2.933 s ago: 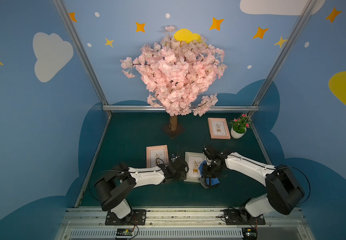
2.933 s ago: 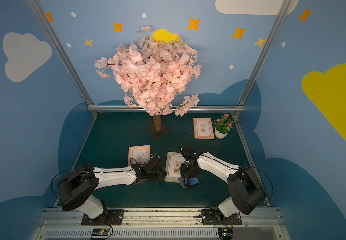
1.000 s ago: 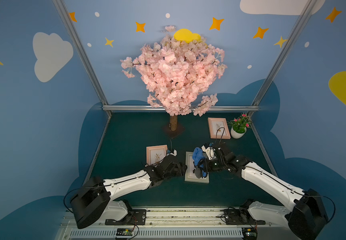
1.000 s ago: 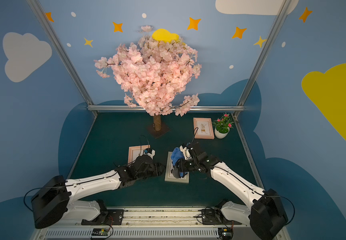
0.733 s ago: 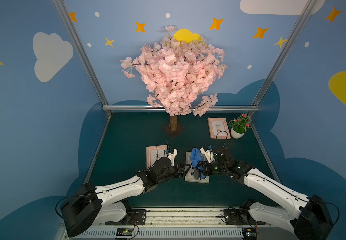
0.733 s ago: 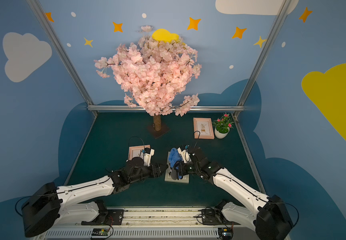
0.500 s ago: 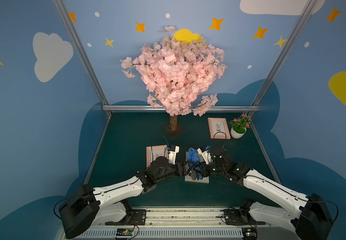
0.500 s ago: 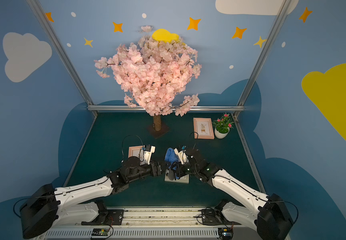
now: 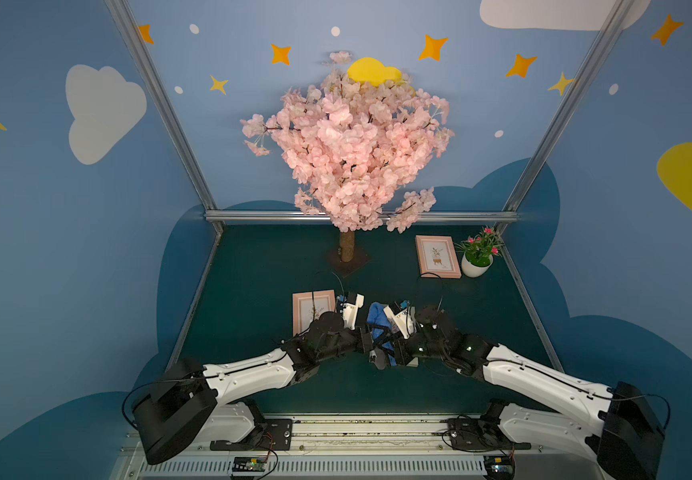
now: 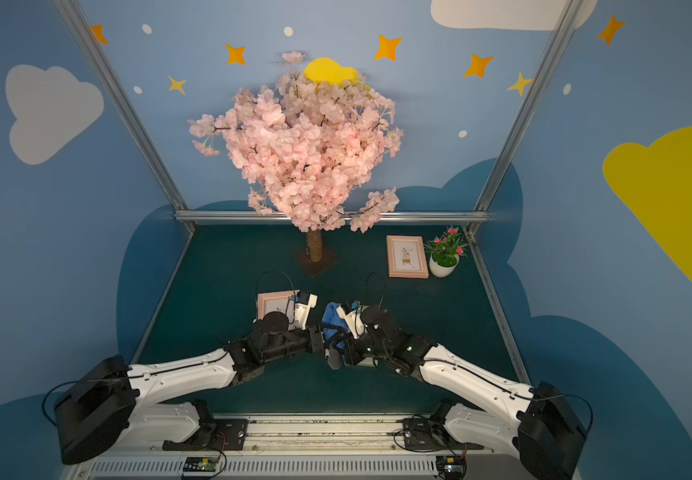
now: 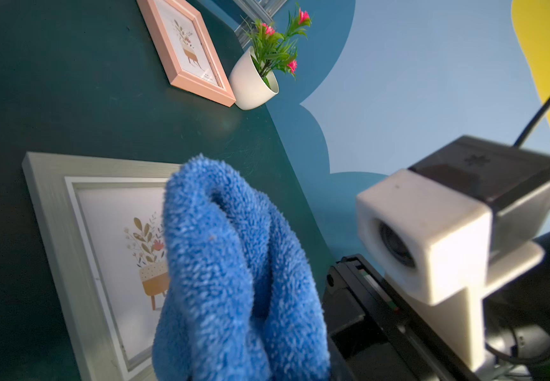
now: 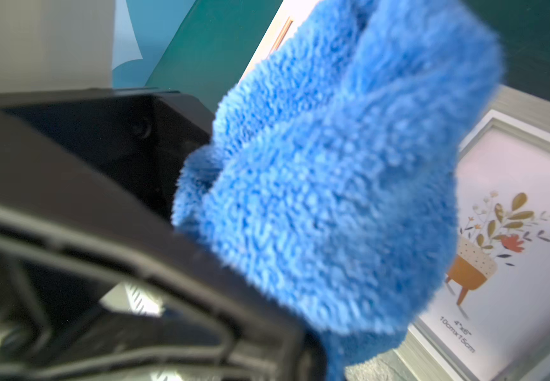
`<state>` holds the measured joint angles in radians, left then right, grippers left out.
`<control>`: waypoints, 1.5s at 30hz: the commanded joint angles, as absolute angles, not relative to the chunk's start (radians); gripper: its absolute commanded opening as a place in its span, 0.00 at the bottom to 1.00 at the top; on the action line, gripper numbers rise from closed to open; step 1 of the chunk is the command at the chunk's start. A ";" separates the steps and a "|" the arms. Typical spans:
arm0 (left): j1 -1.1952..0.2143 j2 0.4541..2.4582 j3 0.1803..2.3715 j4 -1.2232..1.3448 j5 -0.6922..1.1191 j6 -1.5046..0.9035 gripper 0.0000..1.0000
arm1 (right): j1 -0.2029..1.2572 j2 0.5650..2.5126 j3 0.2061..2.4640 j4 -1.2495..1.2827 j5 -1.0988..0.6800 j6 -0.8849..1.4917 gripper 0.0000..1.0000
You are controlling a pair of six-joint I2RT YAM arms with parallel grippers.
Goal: Wipe the picture frame with a cloth
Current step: Adjust the cleaning item, then wipe the dirt from the picture frame.
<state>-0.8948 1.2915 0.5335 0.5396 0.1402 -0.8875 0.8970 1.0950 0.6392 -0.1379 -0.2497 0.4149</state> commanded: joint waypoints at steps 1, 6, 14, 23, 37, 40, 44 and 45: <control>-0.894 1.315 0.551 0.539 0.158 -0.882 0.26 | 0.912 1.074 0.649 -0.081 -0.207 0.414 0.00; -0.868 1.282 0.541 0.440 0.066 -0.883 0.08 | 0.911 1.068 0.666 -0.131 -0.143 0.445 0.24; -0.742 1.135 0.535 0.122 -0.068 -0.843 0.02 | 0.905 0.970 0.587 -0.120 -0.043 0.471 0.60; -0.730 1.155 0.652 -0.038 -0.095 -0.718 0.03 | 0.783 1.047 0.666 -0.450 0.050 0.540 0.60; -0.792 1.512 0.945 -0.149 -0.128 -0.612 0.03 | 0.667 1.389 0.793 -0.649 -0.097 0.556 0.57; -0.792 1.586 1.004 -0.160 -0.123 -0.600 0.03 | 0.667 1.475 0.811 -0.649 -0.114 0.558 0.51; -0.782 1.685 1.073 -0.165 -0.087 -0.606 0.03 | 0.667 1.495 0.797 -0.617 -0.117 0.566 0.44; -0.781 1.709 1.086 -0.158 -0.076 -0.610 0.03 | 0.667 1.492 0.794 -0.613 -0.115 0.566 0.44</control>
